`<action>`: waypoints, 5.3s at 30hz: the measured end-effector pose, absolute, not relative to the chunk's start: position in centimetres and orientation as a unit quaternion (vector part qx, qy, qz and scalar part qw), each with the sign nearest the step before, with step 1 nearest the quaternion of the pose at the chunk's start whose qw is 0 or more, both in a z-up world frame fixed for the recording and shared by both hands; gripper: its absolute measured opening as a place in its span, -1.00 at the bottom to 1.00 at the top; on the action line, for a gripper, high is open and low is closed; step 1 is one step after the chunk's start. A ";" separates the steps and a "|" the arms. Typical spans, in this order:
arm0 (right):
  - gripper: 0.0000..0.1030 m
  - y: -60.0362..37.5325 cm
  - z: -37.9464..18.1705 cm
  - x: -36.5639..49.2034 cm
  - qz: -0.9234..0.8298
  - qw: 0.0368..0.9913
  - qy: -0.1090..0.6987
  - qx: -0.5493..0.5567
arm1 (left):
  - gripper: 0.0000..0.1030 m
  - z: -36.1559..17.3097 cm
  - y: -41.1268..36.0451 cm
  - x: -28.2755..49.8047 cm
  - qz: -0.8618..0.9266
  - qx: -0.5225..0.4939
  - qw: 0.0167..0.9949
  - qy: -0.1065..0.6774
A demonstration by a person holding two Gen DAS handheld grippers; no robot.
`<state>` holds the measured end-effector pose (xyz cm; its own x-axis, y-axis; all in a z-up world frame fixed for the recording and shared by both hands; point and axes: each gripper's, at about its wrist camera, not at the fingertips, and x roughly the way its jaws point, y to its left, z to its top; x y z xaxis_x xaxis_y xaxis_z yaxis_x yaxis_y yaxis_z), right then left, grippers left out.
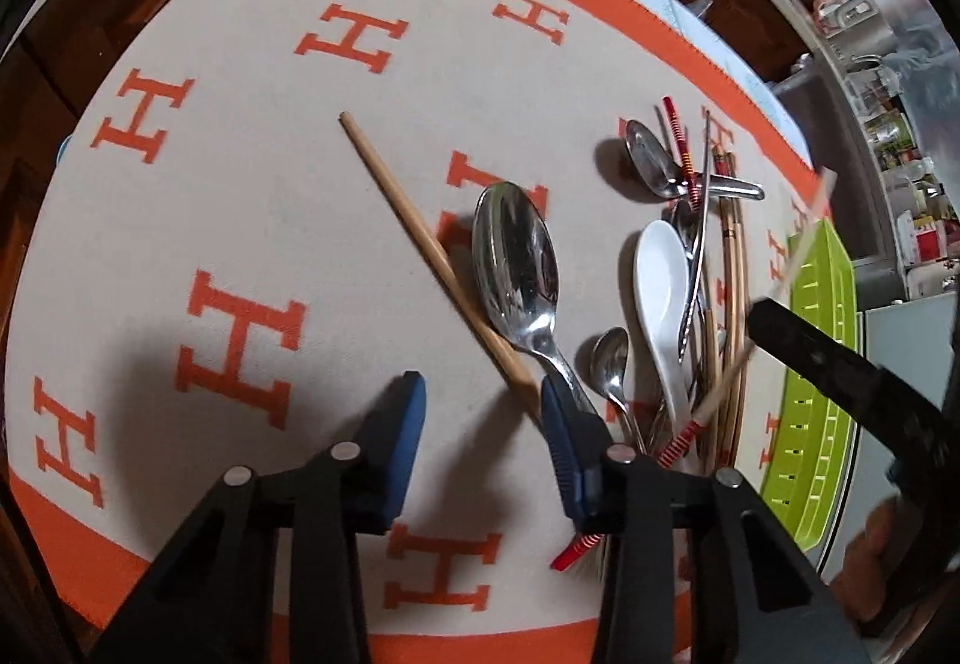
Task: Organize utensils
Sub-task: 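Grasp a pale chopstick with the right tool while the left tool grasps a brown chopstick, then lower both chopsticks into the green tray and open both tools, then move both open tools back over the utensil pile, then grasp a brown wooden chopstick with the right tool while the left tool grasps a metal chopstick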
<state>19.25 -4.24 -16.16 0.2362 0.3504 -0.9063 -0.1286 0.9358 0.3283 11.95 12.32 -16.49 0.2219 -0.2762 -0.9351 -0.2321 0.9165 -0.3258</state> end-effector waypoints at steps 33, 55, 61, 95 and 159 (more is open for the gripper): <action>-0.89 -16.1 -13.4 14.9 0.178 0.789 0.535 0.243 | -0.92 -15.3 8.5 11.9 -0.060 -0.176 0.755 0.629; -0.89 -27.6 -8.9 13.9 -0.027 0.847 0.525 0.084 | -0.92 -6.4 3.4 11.3 -0.174 -0.166 0.783 0.573; -0.71 -27.2 -12.5 15.1 -0.039 0.822 0.564 0.073 | -0.92 -5.5 -1.2 12.7 -0.204 -0.144 0.780 0.573; -0.30 -34.6 -11.0 6.8 -0.076 0.847 0.479 0.218 | 0.14 -9.7 -14.8 13.6 -0.212 -0.077 0.758 0.612; -0.60 -13.7 -13.5 15.6 0.116 0.813 0.565 0.080 | -0.80 -12.2 4.8 14.1 -0.112 -0.100 0.791 0.593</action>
